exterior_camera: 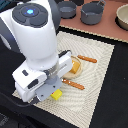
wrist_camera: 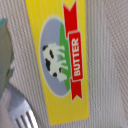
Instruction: Interact with the objects in diverse but meaningful ways.
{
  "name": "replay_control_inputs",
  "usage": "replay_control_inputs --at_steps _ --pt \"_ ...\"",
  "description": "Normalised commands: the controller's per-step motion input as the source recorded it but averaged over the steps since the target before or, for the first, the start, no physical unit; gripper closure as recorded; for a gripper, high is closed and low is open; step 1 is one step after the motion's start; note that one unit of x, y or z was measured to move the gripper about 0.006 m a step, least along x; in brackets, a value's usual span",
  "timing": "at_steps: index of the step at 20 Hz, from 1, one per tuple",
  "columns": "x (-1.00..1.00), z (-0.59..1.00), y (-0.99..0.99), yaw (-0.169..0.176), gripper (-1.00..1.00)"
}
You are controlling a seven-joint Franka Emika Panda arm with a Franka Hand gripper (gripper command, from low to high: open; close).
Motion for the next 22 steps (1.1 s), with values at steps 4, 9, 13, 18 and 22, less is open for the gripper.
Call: replay_control_inputs --at_steps 4,9,13,18,22 --pt "-0.04 0.56 0.20 0.007 -1.00" --pt "-0.02 0.37 0.57 0.048 -1.00" --pt "0.00 0.23 0.76 0.066 -1.00" --pt "0.00 0.13 0.77 0.075 -1.00" --pt "0.00 0.02 0.67 0.095 -1.00"
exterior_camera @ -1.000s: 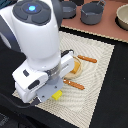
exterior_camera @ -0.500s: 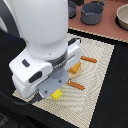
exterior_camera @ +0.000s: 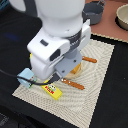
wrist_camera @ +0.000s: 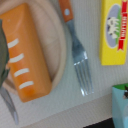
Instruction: Interact with the objects in diverse but meaningful ways.
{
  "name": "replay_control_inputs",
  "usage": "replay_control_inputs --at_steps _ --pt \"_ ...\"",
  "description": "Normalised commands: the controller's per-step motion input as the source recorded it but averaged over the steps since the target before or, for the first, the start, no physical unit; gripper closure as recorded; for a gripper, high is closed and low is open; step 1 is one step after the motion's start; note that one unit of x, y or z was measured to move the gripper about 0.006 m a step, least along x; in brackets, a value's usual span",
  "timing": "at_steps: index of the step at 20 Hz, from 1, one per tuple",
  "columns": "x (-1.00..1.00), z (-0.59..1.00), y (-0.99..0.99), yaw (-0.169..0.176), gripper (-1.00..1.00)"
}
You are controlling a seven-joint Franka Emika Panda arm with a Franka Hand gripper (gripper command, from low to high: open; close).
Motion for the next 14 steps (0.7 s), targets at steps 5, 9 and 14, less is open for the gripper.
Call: replay_control_inputs --at_steps 5,9,14 --pt "0.00 0.00 0.57 0.076 -1.00" --pt "-0.11 -0.09 0.24 0.018 -1.00" --pt "-0.21 -0.25 0.09 0.011 -1.00"
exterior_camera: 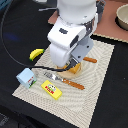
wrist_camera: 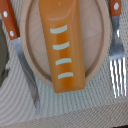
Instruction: Interact with the objects in diverse but meaningful ways.
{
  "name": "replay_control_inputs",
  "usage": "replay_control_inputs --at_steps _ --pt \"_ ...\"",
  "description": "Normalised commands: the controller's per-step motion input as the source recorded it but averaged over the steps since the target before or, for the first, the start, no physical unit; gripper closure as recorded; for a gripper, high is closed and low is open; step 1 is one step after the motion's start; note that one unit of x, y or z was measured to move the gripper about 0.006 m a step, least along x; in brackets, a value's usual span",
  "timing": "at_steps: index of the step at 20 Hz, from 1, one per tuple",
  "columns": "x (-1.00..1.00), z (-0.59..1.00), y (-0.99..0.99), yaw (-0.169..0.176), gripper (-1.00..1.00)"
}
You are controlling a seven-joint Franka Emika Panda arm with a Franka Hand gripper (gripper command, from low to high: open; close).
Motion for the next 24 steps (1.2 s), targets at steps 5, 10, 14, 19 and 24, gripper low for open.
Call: replay_control_inputs --at_steps 5,10,14,19,24 --pt "-0.30 -0.30 0.12 0.030 -1.00" --pt "-0.25 -0.17 0.28 0.050 -1.00" --pt "-0.27 -0.16 0.31 0.058 -1.00" --pt "-0.23 -0.16 0.30 0.057 -1.00" --pt "-0.22 -0.24 0.19 0.055 -1.00"
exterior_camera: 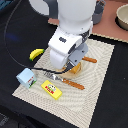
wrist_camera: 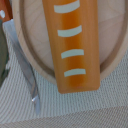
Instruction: Interact with the objects in diverse but meaningful ways.
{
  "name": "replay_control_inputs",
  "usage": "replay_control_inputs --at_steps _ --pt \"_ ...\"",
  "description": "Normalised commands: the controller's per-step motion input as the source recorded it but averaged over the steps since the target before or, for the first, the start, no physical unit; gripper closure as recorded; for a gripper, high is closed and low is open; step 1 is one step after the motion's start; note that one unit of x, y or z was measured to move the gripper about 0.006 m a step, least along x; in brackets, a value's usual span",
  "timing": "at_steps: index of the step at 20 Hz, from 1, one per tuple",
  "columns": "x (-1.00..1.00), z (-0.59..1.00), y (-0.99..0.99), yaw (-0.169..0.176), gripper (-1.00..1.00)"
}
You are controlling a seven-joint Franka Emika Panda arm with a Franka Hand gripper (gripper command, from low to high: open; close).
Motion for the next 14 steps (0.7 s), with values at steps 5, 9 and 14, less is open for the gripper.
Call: replay_control_inputs --at_steps 5,9,14 --pt "-0.17 -0.31 0.05 0.051 -1.00" --pt "-0.16 -0.31 0.04 0.051 -1.00" --pt "-0.13 -0.27 0.07 0.051 -1.00"
